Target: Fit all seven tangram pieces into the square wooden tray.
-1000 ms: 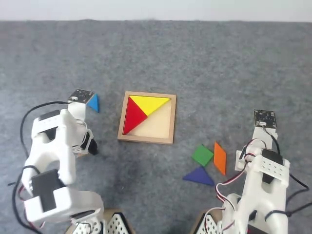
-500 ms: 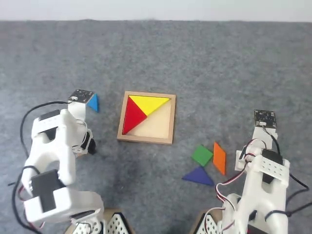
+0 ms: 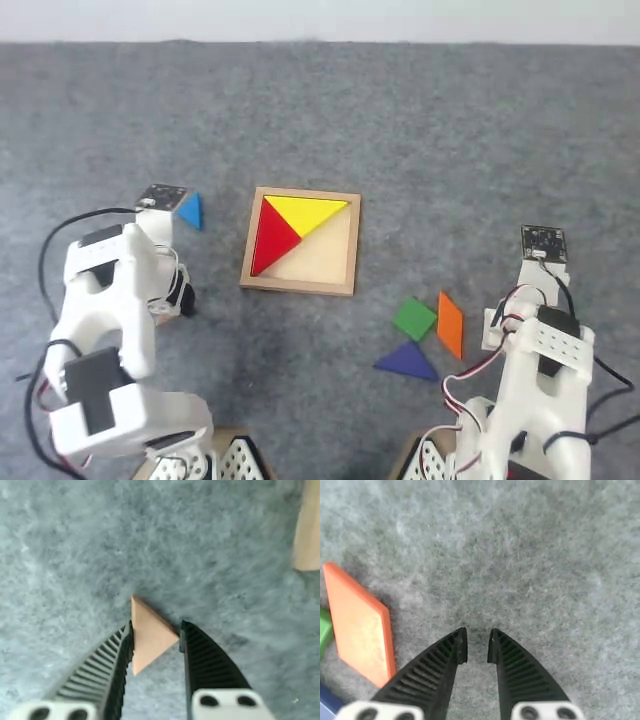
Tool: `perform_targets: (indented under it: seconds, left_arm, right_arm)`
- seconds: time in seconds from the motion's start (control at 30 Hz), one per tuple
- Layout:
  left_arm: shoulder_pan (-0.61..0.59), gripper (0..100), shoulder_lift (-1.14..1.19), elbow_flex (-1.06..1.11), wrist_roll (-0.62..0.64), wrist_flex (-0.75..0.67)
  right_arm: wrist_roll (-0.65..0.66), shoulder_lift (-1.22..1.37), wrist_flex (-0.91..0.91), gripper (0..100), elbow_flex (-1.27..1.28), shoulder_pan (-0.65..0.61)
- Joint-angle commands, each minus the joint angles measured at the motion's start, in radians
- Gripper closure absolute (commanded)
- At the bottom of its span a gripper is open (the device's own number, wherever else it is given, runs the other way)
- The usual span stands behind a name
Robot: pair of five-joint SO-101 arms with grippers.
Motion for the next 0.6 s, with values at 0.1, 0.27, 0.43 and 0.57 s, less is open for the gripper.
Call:
perform_targets:
  seconds: [0.1,0.27,0.43,0.57]
  left_arm:
    - [-0.017,91,-0.04,-0.015,0.054,0.014]
    - [-0.012,91,-0.235,0.041,0.057,0.071]
    - [-0.009,90,-0.417,0.088,0.098,0.115]
    - [0.017,90,-0.434,0.111,0.104,0.121]
  right_arm:
    - [0.008,0.001,-0.013,91.4,-0.008,-0.004]
    - [0.008,0.001,-0.012,91.4,-0.008,-0.004]
    - [0.009,0.001,-0.008,91.4,-0.008,-0.004]
    - [0.009,0.001,-0.007,91.4,-0.008,-0.004]
